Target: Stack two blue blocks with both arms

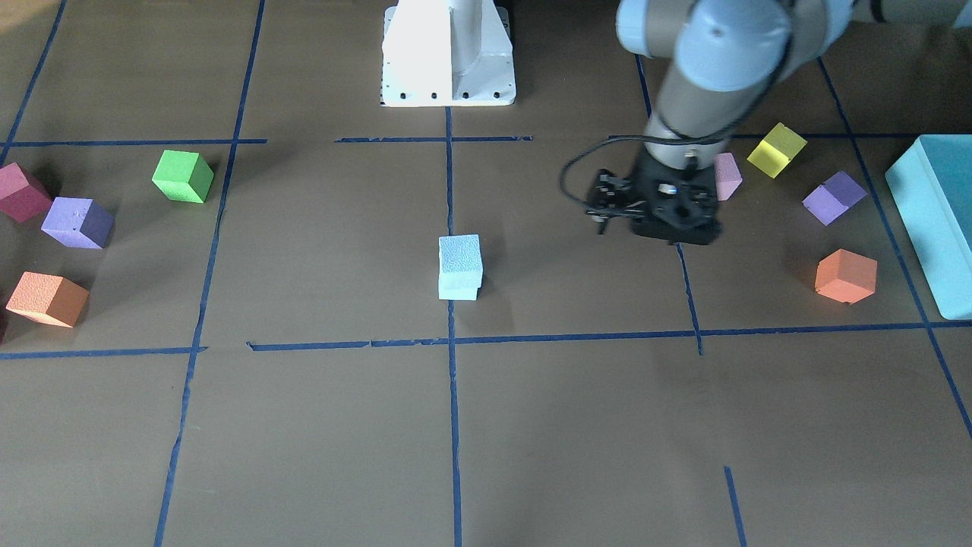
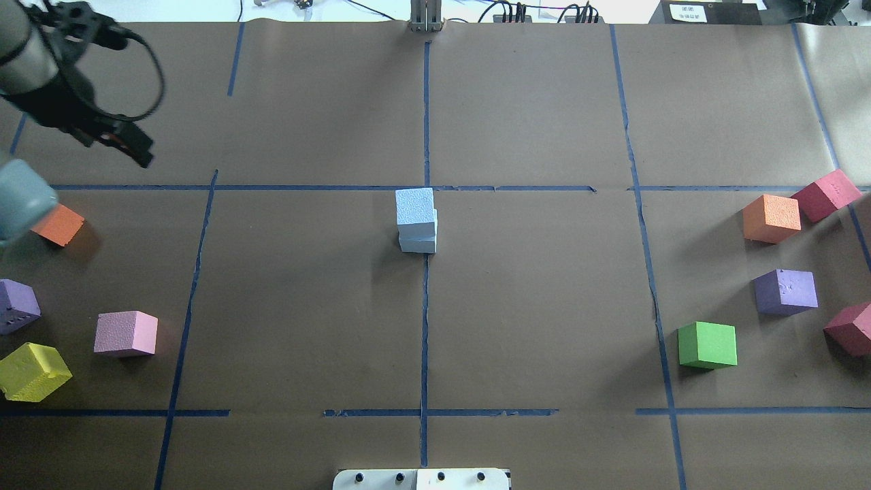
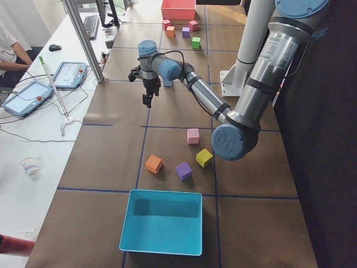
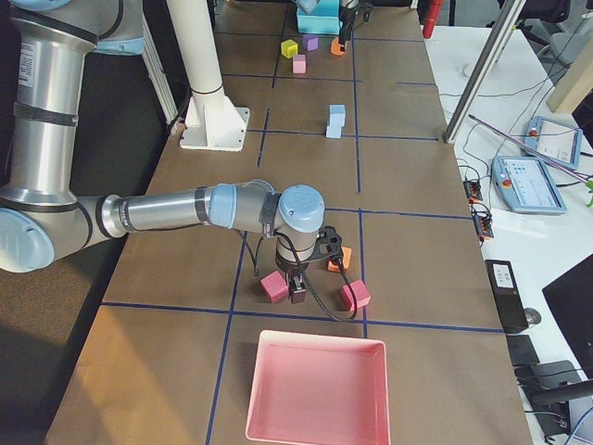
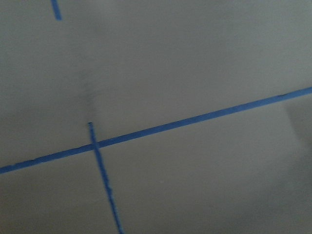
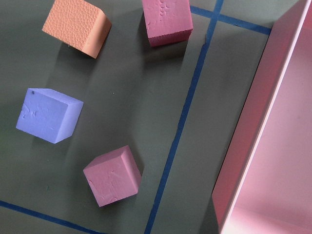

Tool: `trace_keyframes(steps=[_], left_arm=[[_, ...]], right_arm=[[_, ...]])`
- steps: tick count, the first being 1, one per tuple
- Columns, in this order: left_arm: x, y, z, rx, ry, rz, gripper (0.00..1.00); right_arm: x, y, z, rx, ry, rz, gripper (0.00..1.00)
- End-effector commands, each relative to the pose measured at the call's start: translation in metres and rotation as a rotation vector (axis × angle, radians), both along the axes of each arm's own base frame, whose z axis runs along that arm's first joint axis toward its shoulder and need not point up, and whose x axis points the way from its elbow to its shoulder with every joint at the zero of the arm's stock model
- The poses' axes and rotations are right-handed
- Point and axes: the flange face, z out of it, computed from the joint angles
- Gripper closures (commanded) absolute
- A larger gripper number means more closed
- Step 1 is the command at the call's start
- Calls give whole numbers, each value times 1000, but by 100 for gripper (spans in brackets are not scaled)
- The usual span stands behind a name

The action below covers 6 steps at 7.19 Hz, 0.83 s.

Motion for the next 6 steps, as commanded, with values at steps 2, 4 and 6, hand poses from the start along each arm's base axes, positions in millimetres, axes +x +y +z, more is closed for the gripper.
trace_keyframes(steps=[2, 4, 6], left_arm=[[-185, 45, 158, -69, -3, -50, 0], [-197, 101, 240, -186, -68, -62, 0], [-214, 122, 264, -176, -61, -52, 0]], right_arm=[[1, -14, 16, 6, 10, 65, 1], [1, -17, 13, 13, 10, 66, 0], [1, -17, 11, 18, 8, 65, 0]])
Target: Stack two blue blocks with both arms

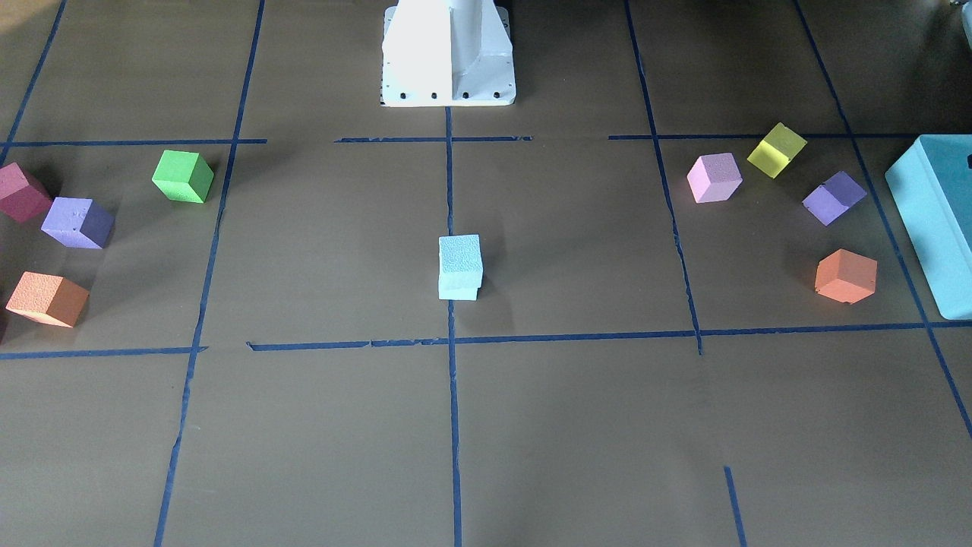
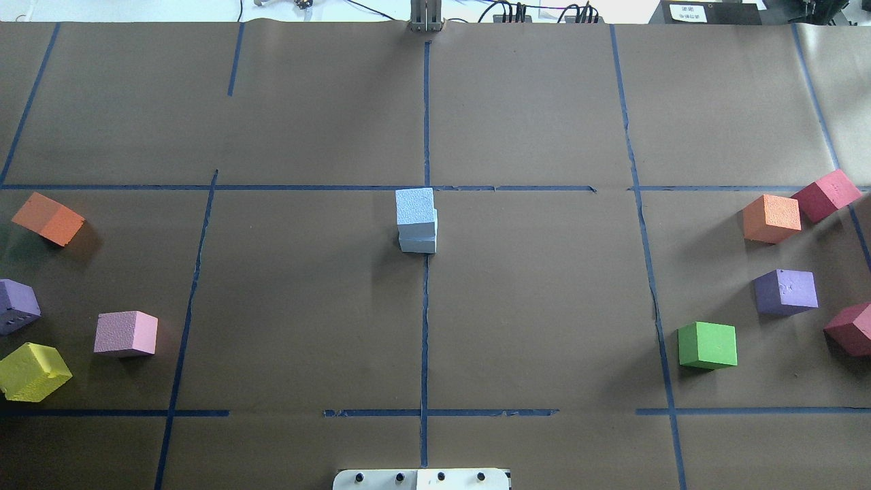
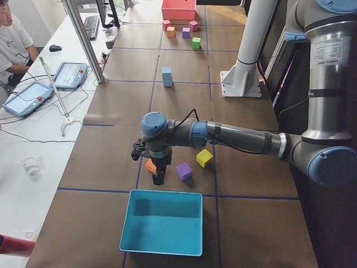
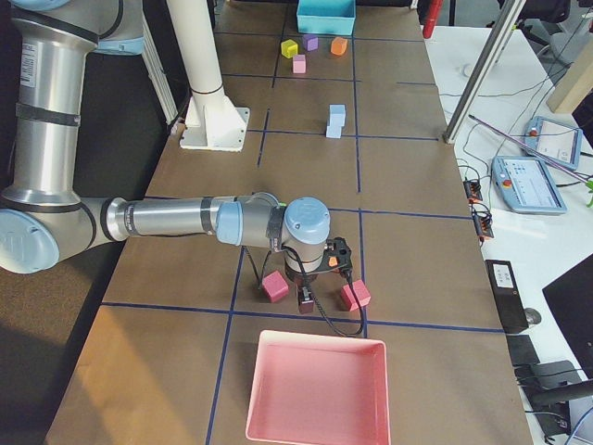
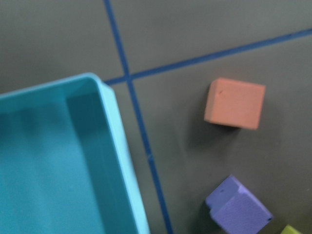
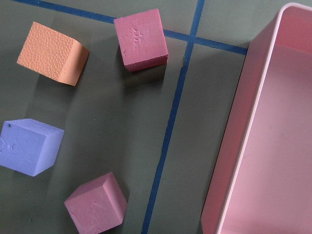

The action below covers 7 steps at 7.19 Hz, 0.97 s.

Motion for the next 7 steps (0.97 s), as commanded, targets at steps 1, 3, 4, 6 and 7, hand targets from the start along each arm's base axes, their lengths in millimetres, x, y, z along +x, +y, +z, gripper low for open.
trace_keyframes(steps=[1, 3, 4, 6, 7], left_arm=[[-10, 26, 24, -13, 1, 11, 0], [-9, 21, 34, -49, -4, 6, 0], [-9, 25, 46, -75, -6, 7, 0], [-9, 24, 50, -68, -17, 15, 0], [-9, 25, 51, -73, -17, 15, 0]], right_arm=[[0, -1, -1, 10, -2, -4, 0], [-1, -1, -2, 12, -5, -8, 0], [-1, -1, -2, 14, -5, -10, 0], [-1, 0, -2, 15, -9, -11, 0], [-1, 0, -2, 15, -9, -11, 0]])
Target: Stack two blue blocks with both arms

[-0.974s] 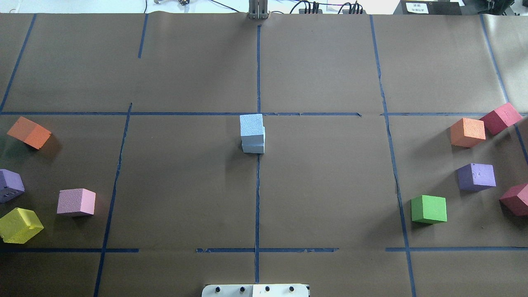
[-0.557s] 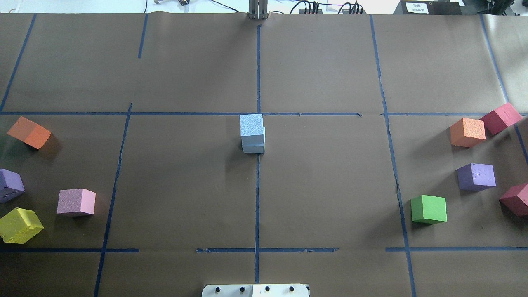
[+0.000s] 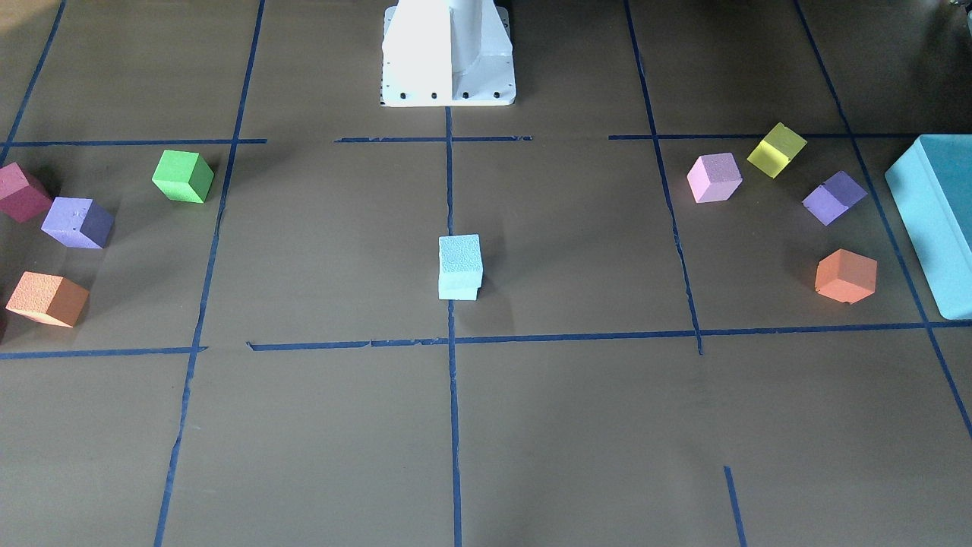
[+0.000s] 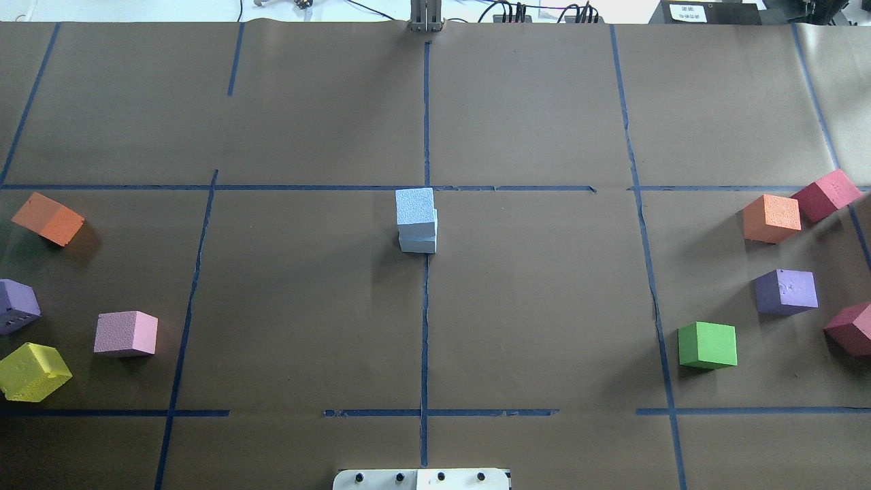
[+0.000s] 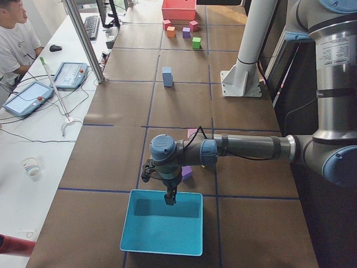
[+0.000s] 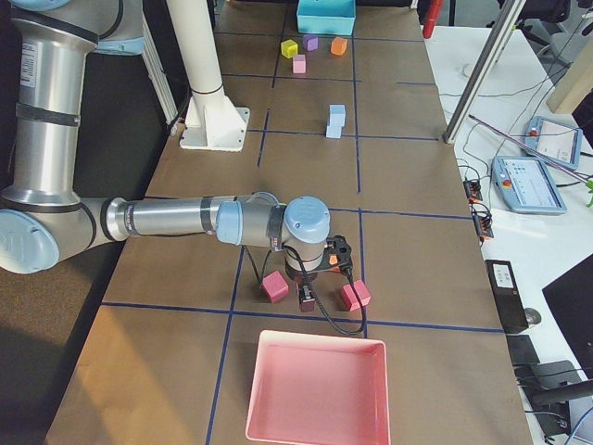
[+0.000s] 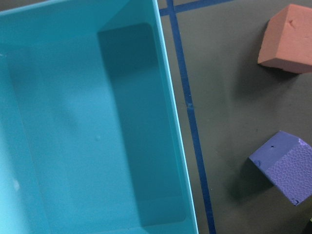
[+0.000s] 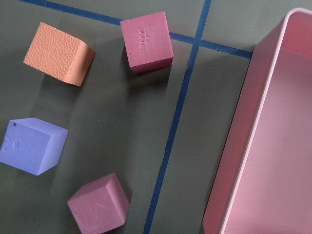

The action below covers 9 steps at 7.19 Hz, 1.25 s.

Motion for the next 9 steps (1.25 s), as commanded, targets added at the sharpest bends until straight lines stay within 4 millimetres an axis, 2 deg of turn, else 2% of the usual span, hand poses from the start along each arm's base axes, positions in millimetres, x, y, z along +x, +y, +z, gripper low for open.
trace_keyframes(steps=[1, 9], left_arm=[[0, 2, 4, -8, -1, 0, 0], [0, -1, -4, 10, 2, 0, 0]], right_arm=[[0, 1, 0, 0, 0, 0, 0], [-1, 1, 1, -7, -2, 2, 0]])
